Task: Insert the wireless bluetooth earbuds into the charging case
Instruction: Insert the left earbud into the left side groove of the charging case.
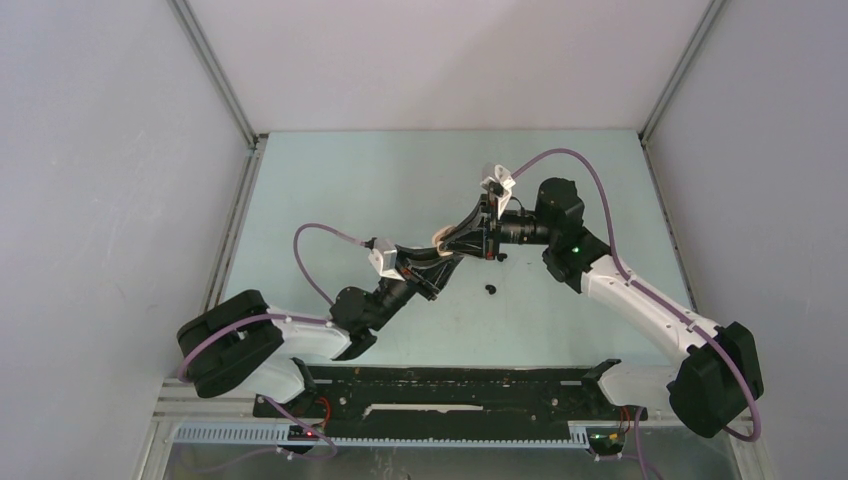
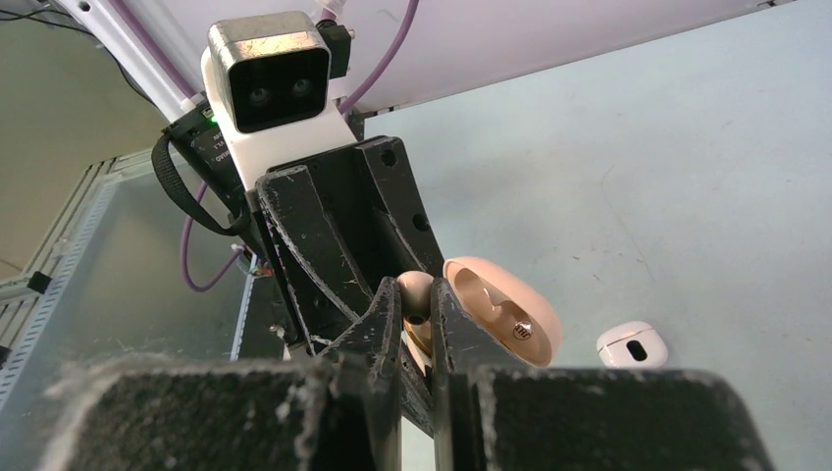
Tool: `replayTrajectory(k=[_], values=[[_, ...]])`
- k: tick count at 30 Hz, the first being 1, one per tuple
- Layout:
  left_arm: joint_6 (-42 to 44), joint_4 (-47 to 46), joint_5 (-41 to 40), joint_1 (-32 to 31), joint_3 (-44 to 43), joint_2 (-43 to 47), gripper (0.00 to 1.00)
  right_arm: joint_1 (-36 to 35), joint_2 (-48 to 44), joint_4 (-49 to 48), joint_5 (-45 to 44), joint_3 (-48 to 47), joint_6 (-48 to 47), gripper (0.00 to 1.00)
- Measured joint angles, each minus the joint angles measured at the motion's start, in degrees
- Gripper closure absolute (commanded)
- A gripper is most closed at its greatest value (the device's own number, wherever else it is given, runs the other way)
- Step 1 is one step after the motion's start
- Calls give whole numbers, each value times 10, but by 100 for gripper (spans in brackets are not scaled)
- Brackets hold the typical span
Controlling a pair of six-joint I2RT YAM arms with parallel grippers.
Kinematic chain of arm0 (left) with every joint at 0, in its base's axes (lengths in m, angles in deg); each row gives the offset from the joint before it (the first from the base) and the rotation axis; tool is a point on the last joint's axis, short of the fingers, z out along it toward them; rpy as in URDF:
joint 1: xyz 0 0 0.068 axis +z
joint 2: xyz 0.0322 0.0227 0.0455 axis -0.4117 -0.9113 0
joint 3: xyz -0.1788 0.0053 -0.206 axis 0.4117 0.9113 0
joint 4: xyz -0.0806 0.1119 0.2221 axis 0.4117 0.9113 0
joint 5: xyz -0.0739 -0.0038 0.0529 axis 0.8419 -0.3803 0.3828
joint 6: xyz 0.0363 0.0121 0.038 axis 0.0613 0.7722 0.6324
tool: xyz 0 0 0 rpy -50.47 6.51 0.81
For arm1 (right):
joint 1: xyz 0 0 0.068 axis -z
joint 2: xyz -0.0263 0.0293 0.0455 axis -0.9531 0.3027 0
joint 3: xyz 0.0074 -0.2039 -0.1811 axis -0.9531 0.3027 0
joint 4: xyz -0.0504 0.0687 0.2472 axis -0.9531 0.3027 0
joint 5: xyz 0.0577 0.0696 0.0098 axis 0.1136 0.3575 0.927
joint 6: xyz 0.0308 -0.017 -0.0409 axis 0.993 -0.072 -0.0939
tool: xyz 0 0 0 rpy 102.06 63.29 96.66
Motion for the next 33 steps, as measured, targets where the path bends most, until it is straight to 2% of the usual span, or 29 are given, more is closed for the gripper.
replayTrajectory(k=[7,11,21,33], values=[[0,0,1,0,0,0,100,-2,0,-1,-1,0,0,99],[1,0,0,0,0,0,100,-3,0,1,-8,0,-1,86],[2,2,-1,0,0,0,100,10,0,2,-8,0,1,71],[1,0,0,0,0,0,100,25,-1,2,-3,0,3,69]])
